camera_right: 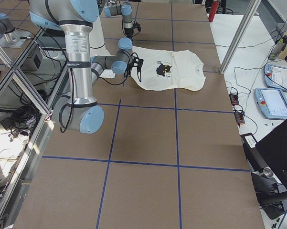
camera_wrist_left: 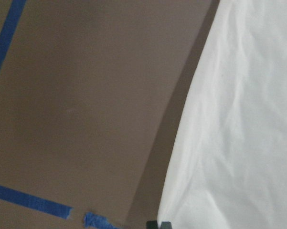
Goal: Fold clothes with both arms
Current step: 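Move the left gripper to the hem corner nearest it and grasp both hem corners, then lift both hem corners and fold the bottom half toward the collar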
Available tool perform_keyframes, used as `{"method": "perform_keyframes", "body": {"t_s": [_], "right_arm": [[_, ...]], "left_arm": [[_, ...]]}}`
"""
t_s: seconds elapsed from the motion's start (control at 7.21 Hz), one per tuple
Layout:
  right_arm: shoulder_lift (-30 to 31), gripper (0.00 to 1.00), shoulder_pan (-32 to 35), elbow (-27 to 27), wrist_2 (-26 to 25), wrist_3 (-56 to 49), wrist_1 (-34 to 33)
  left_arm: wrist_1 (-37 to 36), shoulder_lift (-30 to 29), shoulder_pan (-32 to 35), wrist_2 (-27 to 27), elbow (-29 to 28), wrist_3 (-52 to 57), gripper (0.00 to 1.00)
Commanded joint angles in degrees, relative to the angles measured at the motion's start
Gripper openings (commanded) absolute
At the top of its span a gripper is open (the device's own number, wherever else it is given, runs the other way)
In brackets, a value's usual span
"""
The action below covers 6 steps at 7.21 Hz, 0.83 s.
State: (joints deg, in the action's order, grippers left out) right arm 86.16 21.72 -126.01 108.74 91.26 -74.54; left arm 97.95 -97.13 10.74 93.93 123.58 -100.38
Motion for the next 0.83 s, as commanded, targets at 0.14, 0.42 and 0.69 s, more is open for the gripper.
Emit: {"method": "perform_keyframes", "body": {"t_s": [0.14, 0.42, 0.69], "right_arm": [[5.85, 0.00, -0.80, -5.29, 3.74, 0.32, -0.08], [9.97, 0.00, -4.57, -8.19, 4.54, 0.41, -0.08], [12.53, 0.00, -7.64, -10.13, 7.35, 2.33, -0.08]], "left_arm": [[-5.14, -0.34, -2.38, 0.55, 7.81, 0.44, 0.00], [-7.06, -1.22, -4.75, 1.69, 11.23, 1.05, 0.00], [-9.61, -1.22, -6.69, 3.01, 15.45, 1.94, 0.00]]}}
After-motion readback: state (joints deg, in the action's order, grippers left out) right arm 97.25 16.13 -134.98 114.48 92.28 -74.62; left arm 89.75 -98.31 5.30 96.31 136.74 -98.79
